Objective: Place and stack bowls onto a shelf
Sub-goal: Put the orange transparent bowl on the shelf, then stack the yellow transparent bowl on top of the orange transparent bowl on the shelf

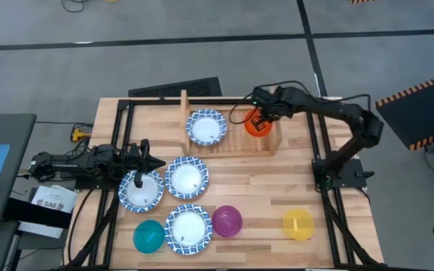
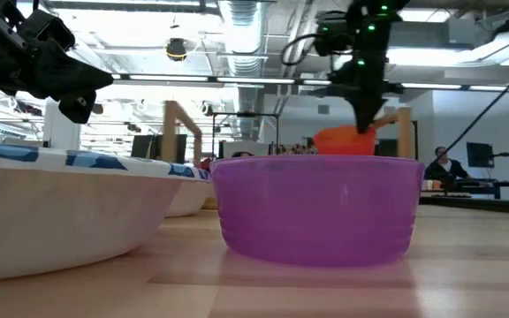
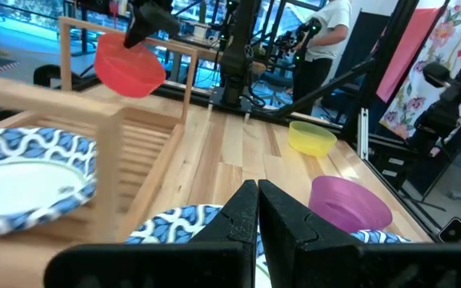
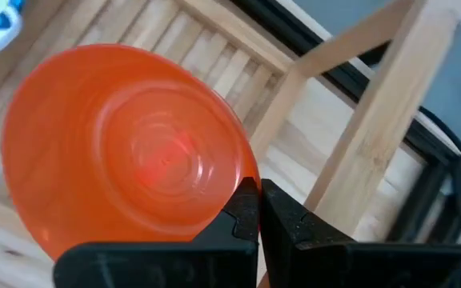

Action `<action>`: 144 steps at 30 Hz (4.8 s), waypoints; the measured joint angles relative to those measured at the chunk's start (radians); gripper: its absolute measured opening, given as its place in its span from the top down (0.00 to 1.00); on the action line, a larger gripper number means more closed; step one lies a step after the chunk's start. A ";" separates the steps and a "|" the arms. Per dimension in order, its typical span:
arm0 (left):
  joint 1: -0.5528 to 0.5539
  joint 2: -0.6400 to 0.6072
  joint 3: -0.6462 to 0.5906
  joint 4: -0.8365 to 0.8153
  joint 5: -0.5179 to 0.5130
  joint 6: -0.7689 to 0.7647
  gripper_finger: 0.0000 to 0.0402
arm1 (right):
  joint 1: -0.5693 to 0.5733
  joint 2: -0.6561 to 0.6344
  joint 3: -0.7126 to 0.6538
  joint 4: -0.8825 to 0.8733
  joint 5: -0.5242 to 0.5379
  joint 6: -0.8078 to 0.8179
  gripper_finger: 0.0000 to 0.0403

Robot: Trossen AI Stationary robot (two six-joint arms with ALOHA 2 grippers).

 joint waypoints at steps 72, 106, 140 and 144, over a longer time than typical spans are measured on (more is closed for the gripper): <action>0.000 0.124 0.013 -0.037 -0.018 0.000 1.00 | 0.249 0.092 -0.402 0.618 0.137 1.790 0.87; 0.000 0.123 0.016 -0.039 -0.019 0.000 1.00 | 0.285 -0.065 -0.402 0.651 0.118 1.476 0.48; 0.000 0.123 0.016 -0.038 -0.019 0.000 1.00 | 0.532 -0.391 -0.402 0.840 -0.516 0.192 0.49; 0.000 0.123 0.016 -0.038 -0.019 0.000 1.00 | 0.561 -0.411 -0.402 0.816 -0.539 0.182 0.49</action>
